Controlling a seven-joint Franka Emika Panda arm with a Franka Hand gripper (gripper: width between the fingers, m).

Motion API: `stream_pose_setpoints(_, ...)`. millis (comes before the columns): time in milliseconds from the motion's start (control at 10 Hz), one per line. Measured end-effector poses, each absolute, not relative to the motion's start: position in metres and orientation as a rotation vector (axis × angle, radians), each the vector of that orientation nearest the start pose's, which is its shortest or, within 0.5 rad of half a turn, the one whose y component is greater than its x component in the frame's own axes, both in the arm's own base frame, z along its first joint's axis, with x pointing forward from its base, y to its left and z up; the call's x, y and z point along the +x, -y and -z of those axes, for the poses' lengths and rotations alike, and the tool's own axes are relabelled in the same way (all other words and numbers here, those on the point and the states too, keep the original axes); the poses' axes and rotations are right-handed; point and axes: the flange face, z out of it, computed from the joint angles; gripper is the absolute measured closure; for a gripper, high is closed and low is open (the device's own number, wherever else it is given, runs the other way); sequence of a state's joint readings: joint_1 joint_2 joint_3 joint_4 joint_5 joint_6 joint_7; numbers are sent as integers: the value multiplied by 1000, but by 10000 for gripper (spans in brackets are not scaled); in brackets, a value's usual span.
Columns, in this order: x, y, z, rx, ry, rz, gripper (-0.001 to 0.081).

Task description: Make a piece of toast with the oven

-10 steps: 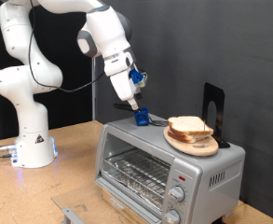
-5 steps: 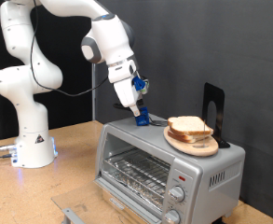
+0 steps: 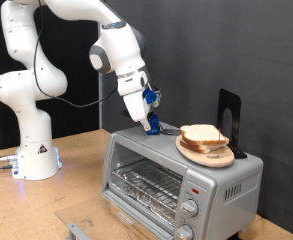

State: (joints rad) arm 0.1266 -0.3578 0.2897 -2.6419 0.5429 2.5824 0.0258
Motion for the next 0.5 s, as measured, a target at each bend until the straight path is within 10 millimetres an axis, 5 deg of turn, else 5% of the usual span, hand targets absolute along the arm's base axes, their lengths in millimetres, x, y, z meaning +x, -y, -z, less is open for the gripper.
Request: stream_pose_setpoints(500, 392, -173, -378, -2794, -59, 317, -2)
